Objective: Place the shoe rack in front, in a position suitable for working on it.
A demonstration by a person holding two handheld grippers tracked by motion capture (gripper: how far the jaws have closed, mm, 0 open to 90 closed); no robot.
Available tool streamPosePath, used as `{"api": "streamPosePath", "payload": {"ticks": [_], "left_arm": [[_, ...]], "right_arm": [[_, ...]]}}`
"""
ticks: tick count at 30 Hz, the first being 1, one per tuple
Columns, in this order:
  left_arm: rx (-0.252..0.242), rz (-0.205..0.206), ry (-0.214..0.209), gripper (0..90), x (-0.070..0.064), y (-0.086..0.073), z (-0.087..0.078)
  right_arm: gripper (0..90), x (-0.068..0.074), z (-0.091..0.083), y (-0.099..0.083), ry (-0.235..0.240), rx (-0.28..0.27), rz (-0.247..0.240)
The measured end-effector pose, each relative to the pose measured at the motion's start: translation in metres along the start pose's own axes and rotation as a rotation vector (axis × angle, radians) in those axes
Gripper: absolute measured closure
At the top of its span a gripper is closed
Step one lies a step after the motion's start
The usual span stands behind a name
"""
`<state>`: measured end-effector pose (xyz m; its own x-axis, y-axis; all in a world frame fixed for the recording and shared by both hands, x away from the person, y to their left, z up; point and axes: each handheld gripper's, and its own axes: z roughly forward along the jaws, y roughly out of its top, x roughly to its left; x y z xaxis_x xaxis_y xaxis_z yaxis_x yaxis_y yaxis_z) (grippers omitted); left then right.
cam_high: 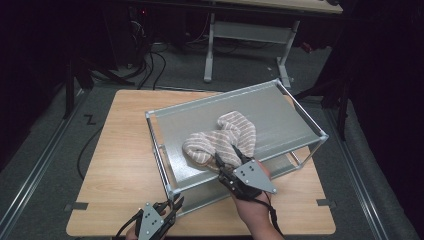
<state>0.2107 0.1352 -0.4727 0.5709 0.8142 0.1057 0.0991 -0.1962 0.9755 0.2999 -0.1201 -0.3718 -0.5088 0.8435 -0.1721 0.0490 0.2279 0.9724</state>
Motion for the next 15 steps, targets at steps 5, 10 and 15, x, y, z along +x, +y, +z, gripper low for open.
{"api": "streamPosePath", "payload": {"ticks": [5,10,15], "left_arm": [[0.004,-0.005,0.014,79.0,0.001,-0.001,-0.003],[0.010,-0.008,0.025,79.0,0.003,-0.001,-0.007],[0.010,-0.005,0.030,79.0,0.004,-0.002,-0.009]], "right_arm": [[48.3,-0.021,-0.003,-0.006,-0.045,-0.005,0.019],[48.2,-0.046,-0.009,-0.013,-0.100,-0.013,0.044],[48.0,-0.067,-0.017,-0.018,-0.157,-0.015,0.053]]}}
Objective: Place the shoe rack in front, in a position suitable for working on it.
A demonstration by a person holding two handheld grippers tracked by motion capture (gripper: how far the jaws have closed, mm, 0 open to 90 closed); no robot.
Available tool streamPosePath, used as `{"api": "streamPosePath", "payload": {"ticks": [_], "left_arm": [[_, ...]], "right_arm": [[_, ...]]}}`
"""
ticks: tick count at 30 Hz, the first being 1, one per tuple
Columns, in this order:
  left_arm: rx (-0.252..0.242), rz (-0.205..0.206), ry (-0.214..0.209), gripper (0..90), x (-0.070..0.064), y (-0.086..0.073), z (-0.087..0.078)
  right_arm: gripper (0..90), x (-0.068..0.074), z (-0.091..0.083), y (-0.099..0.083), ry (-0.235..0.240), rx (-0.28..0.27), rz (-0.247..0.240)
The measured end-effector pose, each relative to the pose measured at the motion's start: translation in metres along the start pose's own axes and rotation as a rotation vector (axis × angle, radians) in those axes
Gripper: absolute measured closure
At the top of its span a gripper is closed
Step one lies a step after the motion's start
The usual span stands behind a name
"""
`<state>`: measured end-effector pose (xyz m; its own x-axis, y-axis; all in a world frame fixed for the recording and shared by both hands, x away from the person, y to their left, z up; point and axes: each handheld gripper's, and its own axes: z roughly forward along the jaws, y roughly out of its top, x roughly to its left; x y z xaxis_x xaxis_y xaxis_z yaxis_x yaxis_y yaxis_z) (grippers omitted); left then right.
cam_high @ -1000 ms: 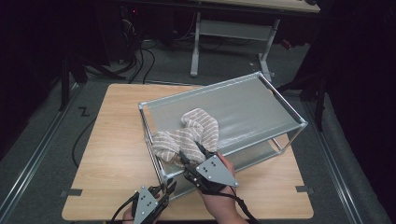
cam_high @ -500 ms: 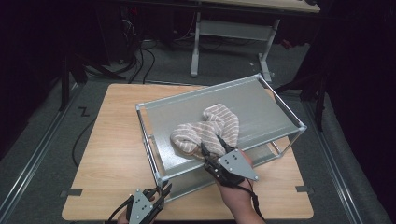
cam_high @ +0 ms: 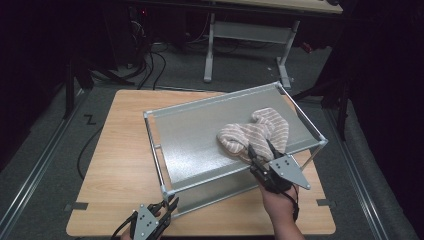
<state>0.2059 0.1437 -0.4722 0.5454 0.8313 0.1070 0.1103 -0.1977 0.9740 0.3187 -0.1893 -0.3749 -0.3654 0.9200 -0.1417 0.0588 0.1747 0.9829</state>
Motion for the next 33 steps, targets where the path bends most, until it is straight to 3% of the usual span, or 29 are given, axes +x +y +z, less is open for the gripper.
{"api": "streamPosePath", "payload": {"ticks": [9,21,27,33], "left_arm": [[0.000,-0.008,0.003,79.0,0.000,0.000,-0.001],[-0.001,-0.012,0.011,79.0,0.001,-0.001,-0.003],[0.000,-0.007,0.016,78.8,0.001,-0.001,-0.003],[-0.008,-0.023,0.025,68.3,0.005,-0.001,-0.009]], "right_arm": [[47.8,-0.041,-0.004,-0.006,-0.103,0.003,0.009],[47.4,-0.079,-0.008,-0.011,-0.225,0.014,0.025],[47.3,-0.089,-0.009,-0.013,-0.243,0.011,0.040],[47.1,-0.090,-0.009,-0.014,-0.235,0.009,0.052]]}}
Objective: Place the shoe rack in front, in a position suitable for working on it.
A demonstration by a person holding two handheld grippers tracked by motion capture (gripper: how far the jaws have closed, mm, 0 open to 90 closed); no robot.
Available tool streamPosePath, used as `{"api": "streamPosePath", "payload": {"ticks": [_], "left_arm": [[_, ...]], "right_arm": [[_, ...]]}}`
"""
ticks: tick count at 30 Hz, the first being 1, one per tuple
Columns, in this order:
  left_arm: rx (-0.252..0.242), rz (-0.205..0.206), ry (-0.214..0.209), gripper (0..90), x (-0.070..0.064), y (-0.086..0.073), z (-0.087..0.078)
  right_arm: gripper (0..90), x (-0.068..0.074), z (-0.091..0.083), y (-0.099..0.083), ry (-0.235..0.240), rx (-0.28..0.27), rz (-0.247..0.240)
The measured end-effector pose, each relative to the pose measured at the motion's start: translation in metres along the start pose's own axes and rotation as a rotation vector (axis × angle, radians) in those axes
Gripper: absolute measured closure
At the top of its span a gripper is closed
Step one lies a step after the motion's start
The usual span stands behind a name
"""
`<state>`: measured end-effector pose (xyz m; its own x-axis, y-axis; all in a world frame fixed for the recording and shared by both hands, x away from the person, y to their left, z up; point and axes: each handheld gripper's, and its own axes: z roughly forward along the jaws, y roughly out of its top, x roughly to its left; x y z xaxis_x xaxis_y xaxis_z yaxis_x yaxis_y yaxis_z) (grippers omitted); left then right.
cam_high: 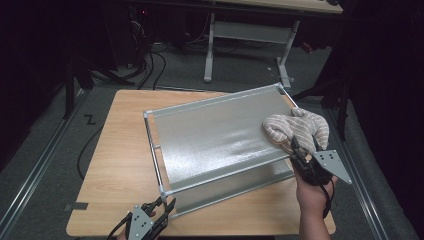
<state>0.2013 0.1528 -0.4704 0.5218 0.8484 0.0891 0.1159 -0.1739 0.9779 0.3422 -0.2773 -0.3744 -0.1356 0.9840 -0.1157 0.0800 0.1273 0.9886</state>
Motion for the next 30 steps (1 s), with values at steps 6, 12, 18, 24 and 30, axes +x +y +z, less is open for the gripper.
{"api": "streamPosePath", "payload": {"ticks": [6,12,18,24,30], "left_arm": [[0.000,0.003,-0.014,79.4,-0.004,0.000,0.000],[-0.005,-0.004,-0.007,79.4,-0.003,0.000,0.002],[-0.003,-0.006,-0.007,79.5,-0.003,0.000,0.003],[-0.008,-0.005,-0.016,79.4,-0.003,0.001,0.005],[-0.009,0.000,-0.018,79.4,-0.004,0.001,0.006]], "right_arm": [[47.5,0.000,0.000,0.000,0.014,0.007,0.016],[47.4,0.004,-0.003,0.001,0.043,0.011,0.043],[47.1,0.018,-0.008,0.002,0.083,-0.001,0.041],[46.0,0.042,-0.014,0.001,0.141,-0.032,0.032],[45.6,0.072,-0.022,0.003,0.231,-0.044,0.024]]}}
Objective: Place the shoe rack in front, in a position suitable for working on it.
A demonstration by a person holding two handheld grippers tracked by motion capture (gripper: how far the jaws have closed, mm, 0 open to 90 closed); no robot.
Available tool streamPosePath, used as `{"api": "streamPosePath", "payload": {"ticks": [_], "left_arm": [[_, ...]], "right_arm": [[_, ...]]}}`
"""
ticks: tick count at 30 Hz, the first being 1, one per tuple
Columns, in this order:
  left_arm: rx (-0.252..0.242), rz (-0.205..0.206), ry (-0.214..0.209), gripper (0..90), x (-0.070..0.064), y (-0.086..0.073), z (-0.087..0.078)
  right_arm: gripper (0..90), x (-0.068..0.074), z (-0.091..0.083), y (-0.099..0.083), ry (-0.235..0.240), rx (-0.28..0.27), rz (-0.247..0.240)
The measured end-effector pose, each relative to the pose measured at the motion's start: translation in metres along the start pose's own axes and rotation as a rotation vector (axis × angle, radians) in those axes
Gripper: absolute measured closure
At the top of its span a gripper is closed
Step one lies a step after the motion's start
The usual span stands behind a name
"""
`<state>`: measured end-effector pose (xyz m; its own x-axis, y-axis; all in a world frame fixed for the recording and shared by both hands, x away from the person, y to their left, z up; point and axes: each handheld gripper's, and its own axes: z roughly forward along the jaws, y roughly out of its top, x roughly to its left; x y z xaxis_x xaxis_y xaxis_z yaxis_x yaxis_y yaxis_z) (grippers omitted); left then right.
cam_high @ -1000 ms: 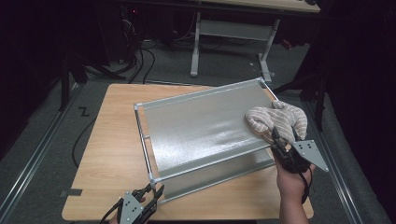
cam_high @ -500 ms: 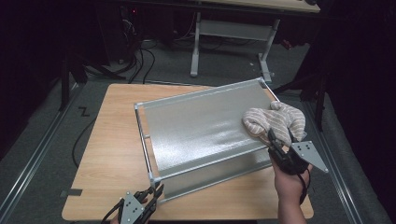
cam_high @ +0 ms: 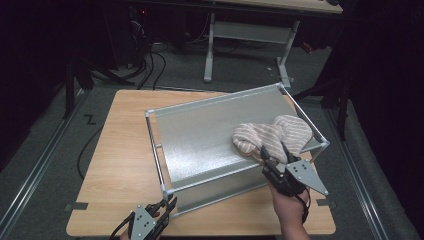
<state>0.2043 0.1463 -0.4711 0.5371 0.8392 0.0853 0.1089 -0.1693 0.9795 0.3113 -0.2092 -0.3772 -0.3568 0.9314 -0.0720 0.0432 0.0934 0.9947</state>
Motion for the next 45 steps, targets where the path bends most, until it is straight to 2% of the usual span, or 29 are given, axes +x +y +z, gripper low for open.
{"api": "streamPosePath", "payload": {"ticks": [6,14,22,26,35,42,45], "left_arm": [[-0.003,-0.008,0.001,79.3,-0.002,0.000,0.001],[-0.004,-0.004,0.004,79.1,-0.003,0.000,0.001],[-0.006,-0.006,0.005,79.1,-0.005,-0.001,0.002],[-0.009,0.013,0.005,78.8,-0.006,-0.001,0.003],[-0.013,0.002,0.001,78.7,-0.009,-0.001,0.004],[-0.012,0.004,-0.001,77.3,-0.009,-0.001,0.005],[-0.008,0.013,-0.005,72.8,-0.010,0.000,0.006]], "right_arm": [[45.8,0.037,0.002,0.003,0.100,0.002,-0.031],[46.0,0.078,0.006,0.006,0.194,0.009,-0.047],[46.1,0.111,0.006,0.009,0.274,0.004,-0.068],[46.1,0.123,0.004,0.010,0.311,0.001,-0.077],[46.1,0.144,-0.003,0.013,0.386,-0.012,-0.089],[46.0,0.151,-0.005,0.012,0.392,-0.024,-0.105],[45.6,0.151,-0.005,0.012,0.386,-0.030,-0.109]]}}
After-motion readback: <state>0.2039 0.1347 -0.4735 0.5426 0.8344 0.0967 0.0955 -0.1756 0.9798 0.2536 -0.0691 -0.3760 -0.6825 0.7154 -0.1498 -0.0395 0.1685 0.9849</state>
